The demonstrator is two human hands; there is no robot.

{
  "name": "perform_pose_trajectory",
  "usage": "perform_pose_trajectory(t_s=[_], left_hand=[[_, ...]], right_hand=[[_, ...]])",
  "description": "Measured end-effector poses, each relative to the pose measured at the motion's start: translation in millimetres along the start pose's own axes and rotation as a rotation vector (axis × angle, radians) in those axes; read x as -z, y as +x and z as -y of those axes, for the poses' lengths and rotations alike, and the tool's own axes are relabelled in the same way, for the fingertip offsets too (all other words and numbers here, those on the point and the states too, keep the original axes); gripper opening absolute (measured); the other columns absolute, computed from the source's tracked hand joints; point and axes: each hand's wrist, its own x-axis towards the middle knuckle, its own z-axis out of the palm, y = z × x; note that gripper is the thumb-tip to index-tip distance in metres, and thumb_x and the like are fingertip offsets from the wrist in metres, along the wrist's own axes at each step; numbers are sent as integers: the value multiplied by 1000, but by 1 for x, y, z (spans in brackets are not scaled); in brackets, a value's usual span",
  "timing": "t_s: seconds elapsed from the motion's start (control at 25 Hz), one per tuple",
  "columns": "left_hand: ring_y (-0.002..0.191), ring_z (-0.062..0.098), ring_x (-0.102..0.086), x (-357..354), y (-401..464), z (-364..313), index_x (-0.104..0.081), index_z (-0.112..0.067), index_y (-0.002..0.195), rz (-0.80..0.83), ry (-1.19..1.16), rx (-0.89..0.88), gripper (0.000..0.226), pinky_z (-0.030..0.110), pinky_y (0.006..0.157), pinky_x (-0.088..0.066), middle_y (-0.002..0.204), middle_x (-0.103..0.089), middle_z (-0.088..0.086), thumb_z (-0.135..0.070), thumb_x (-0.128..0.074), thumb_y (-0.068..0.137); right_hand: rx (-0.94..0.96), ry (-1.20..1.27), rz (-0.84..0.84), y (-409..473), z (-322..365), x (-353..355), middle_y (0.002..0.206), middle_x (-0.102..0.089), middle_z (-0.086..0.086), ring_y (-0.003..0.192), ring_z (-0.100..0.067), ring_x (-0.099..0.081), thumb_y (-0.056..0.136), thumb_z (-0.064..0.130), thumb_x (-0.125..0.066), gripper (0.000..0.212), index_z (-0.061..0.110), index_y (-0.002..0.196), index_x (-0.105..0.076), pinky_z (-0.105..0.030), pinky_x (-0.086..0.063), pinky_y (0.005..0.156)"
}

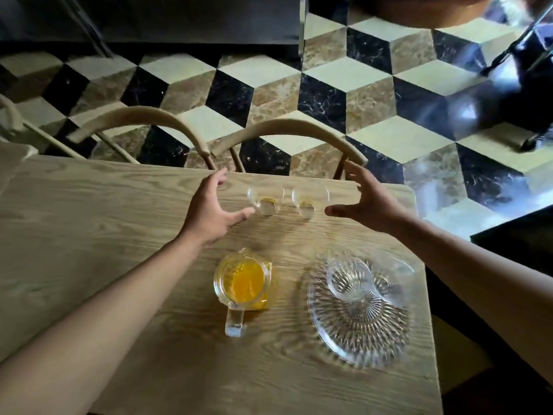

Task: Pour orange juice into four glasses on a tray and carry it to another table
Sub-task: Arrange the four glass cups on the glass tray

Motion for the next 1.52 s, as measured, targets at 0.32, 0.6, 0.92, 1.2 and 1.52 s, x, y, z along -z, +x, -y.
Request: perform_pose_trajectory(t_s=[0.32, 0.6, 0.92, 1.2, 1.52], left_hand=[[141, 14, -51, -68, 32, 75, -41, -11, 159, 131, -218, 86, 113, 34, 116, -49, 152, -54, 9, -15, -102, 64], [146, 16, -51, -100, 38, 72, -42, -19, 157, 139, -387, 92, 114, 36, 123, -43, 157, -52, 9, -20, -104, 61], [139, 18, -60, -98, 40, 61, -52, -13, 145, 108, -396, 102, 91, 48, 122, -46, 142, -65, 7, -11, -99, 66], [135, 18, -64, -85, 36, 43, -55, -12, 139, 72, -425, 84, 83, 37, 119, -50, 140, -67, 10, -1, -96, 68], [131, 11, -66, -30, 10, -20, -56, -26, 135, 93, -361, -58, 82, 38, 117, -52, 135, -69, -5, -26, -98, 64]], right_hand=[[-128, 19, 180, 38, -80, -29, 144, -52, -8, 102, -25, -67, 51, 33, -92, 117, 22, 154, -37, -30, -61, 76], [-143, 156, 179, 56, -89, -60, 120, -73, -11, 90, -33, -76, 51, 39, -100, 93, 53, 131, -54, -62, -56, 93], [-22, 240, 180, 57, -83, -64, 94, -62, 9, 81, -1, -64, 65, -18, -85, 84, 30, 129, -58, -23, -53, 93], [61, 256, 149, 47, -67, -55, 100, -58, -3, 74, 4, -64, 64, -3, -91, 80, 24, 132, -58, -17, -55, 85], [140, 282, 103, 8, -19, -14, 95, -64, 9, 76, -6, -65, 61, 22, -91, 77, 31, 131, -58, -20, -55, 86]])
